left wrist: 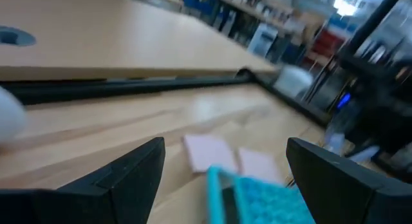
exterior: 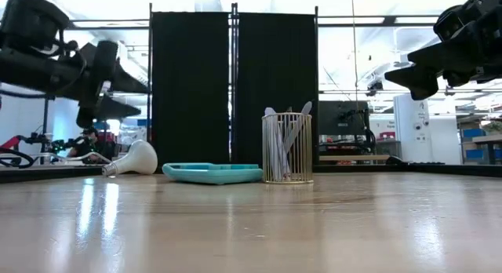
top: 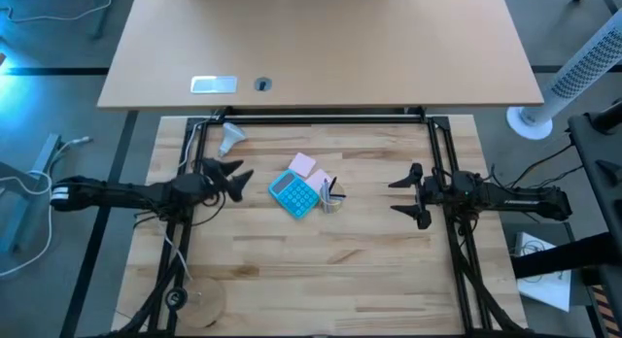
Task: Screw lightbulb
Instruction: Insert the lightbulb into the black table lamp
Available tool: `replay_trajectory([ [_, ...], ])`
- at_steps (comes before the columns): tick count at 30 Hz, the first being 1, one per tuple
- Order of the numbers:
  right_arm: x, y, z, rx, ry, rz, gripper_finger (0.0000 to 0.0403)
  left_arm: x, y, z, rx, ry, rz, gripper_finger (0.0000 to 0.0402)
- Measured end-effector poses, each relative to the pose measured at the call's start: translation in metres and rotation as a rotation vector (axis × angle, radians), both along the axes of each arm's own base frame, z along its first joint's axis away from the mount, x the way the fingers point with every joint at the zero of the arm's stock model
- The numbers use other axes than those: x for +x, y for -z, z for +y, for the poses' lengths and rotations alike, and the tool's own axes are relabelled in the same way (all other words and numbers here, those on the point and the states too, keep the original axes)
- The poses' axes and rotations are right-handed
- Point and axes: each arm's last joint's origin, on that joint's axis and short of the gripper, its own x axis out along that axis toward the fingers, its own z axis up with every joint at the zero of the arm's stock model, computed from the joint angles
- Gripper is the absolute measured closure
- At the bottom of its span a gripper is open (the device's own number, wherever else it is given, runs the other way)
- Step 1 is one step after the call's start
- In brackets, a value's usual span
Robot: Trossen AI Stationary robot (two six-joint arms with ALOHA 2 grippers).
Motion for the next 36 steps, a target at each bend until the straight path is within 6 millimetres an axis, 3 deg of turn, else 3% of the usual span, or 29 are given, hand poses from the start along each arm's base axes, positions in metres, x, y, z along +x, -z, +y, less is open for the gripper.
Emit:
replay_trajectory([
  [5,0.0,0.0,0.0,0.0,0.0,0.0,0.0094,0.001,-0.01,0.0,-0.034,-0.003,-0.137,0.0086],
  [13,0.0,0.0,0.0,0.0,0.0,0.0,0.0094,-0.001,-0.009,0.003,0.126,-0.102,0.0,0.0086],
  [19,0.0,0.0,0.0,0.0,0.0,0.0,0.0094,-0.001,-0.01,0.002,0.02,-0.064,-0.1,0.0086],
  [21,0.0,0.0,0.0,0.0,0.0,0.0,0.0094,0.002,-0.012,-0.001,0.015,0.061,-0.125,0.0086],
  [29,0.0,0.0,0.0,0.0,0.0,0.0,0.0094,0.006,-0.037,-0.024,0.186,0.842,-0.346,0.0086],
  [36,0.0,0.0,0.0,0.0,0.0,0.0,0.0094,0.006,-0.031,-0.034,0.326,1.249,-0.304,0.0086],
])
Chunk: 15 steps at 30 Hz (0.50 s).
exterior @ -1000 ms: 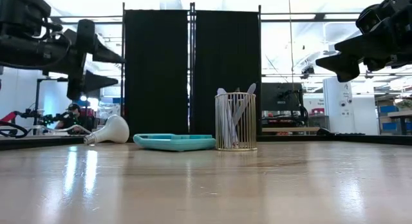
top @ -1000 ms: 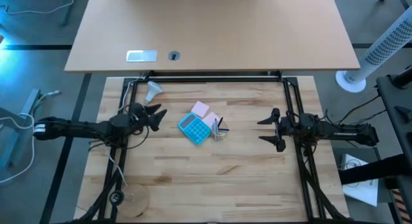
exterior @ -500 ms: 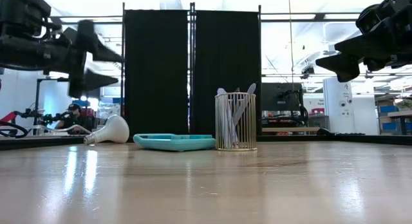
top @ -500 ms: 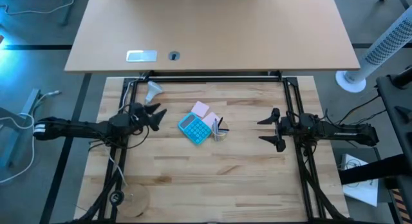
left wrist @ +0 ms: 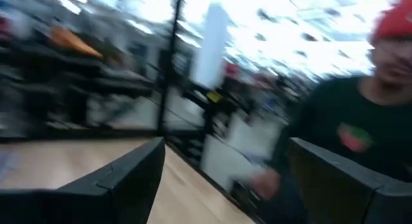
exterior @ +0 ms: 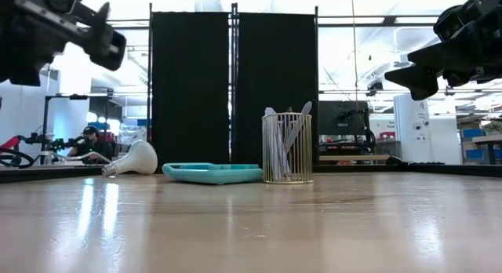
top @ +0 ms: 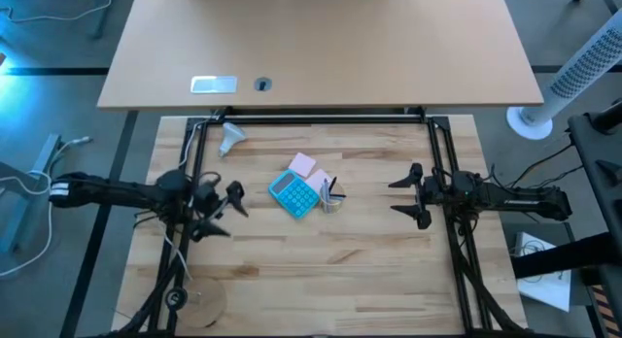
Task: Screw lightbulb
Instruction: Insert the lightbulb into the black table lamp
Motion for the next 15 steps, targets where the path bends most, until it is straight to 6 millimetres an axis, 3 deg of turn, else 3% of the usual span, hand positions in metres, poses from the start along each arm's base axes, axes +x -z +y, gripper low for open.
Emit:
replay_trajectory([
  [5,0.0,0.0,0.0,0.0,0.0,0.0,0.0094,-0.002,0.012,-0.007,0.08,0.241,0.059,0.0086],
  [15,0.0,0.0,0.0,0.0,0.0,0.0,0.0094,-0.003,0.023,-0.038,0.149,0.465,0.073,0.0086],
])
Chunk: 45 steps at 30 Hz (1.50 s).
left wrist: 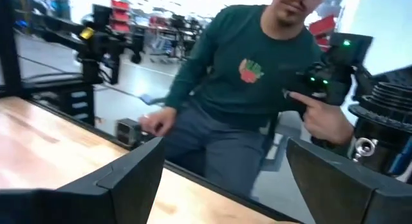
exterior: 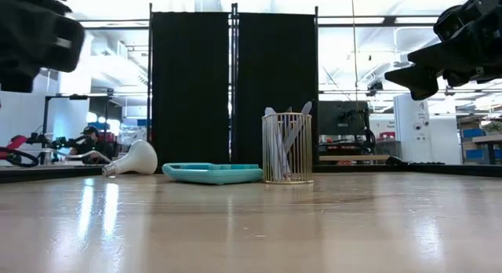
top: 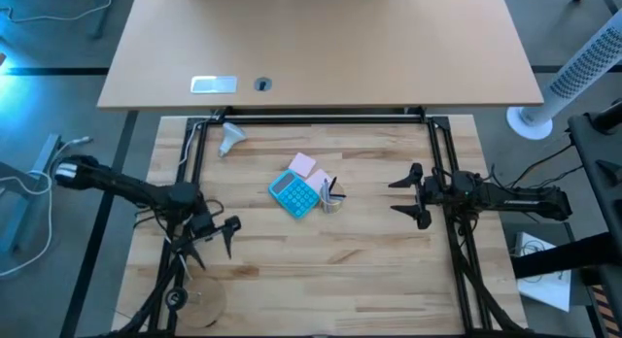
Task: Screw lightbulb
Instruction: Insert the lightbulb into the black table lamp
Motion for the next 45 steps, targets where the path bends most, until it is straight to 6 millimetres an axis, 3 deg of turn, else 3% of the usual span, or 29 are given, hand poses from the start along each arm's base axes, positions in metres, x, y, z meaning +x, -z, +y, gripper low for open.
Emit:
replay_trajectory([
  [8,0.0,0.0,0.0,0.0,0.0,0.0,0.0094,-0.012,0.009,-0.03,0.039,0.198,0.056,0.0086],
  [17,0.0,0.0,0.0,0.0,0.0,0.0,0.0094,-0.018,0.032,-0.03,0.132,0.216,0.323,0.0086],
  [26,0.0,0.0,0.0,0.0,0.0,0.0,0.0094,-0.026,0.029,-0.037,0.078,0.283,0.468,0.0086],
  [36,0.0,0.0,0.0,0.0,0.0,0.0,0.0094,-0.054,0.021,-0.068,0.07,0.337,0.42,0.0086],
  [45,0.0,0.0,0.0,0.0,0.0,0.0,0.0094,-0.059,0.024,-0.075,0.159,0.139,0.204,0.0086],
])
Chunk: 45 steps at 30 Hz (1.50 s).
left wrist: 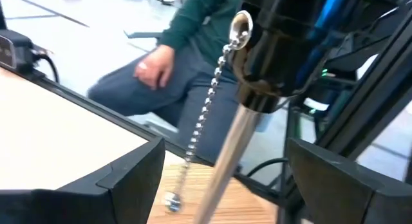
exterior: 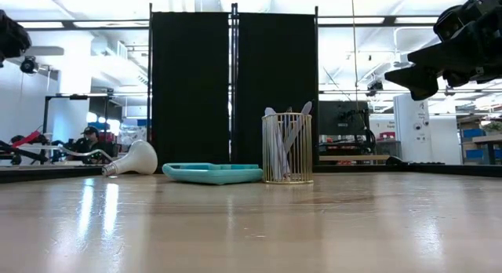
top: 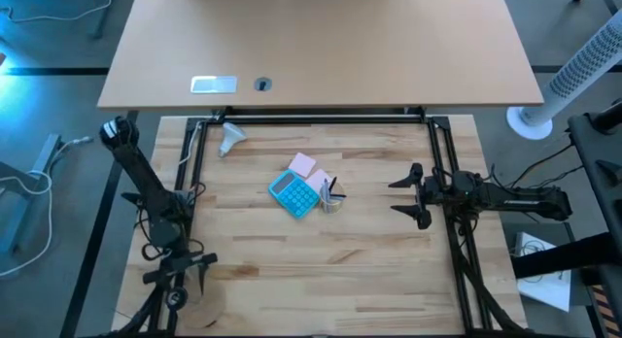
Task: Screw lightbulb
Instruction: Insert the lightbulb into the black table lamp
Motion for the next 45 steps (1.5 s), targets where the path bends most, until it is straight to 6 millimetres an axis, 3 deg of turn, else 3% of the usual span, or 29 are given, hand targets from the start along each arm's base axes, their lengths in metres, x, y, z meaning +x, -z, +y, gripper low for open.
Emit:
replay_trajectory([
  [26,0.0,0.0,0.0,0.0,0.0,0.0,0.0094,0.007,-0.003,-0.006,-0.032,-0.115,-0.058,0.0086],
  [31,0.0,0.0,0.0,0.0,0.0,0.001,0.0094,0.011,-0.005,-0.005,-0.024,-0.224,-0.116,0.0088],
  [36,0.0,0.0,0.0,0.0,0.0,0.0,0.0094,0.013,-0.009,-0.004,-0.037,-0.287,-0.181,0.0124],
  [45,0.0,0.0,0.0,0.0,0.0,0.0,0.0094,0.015,-0.007,-0.005,-0.006,-0.319,-0.202,0.0231],
])
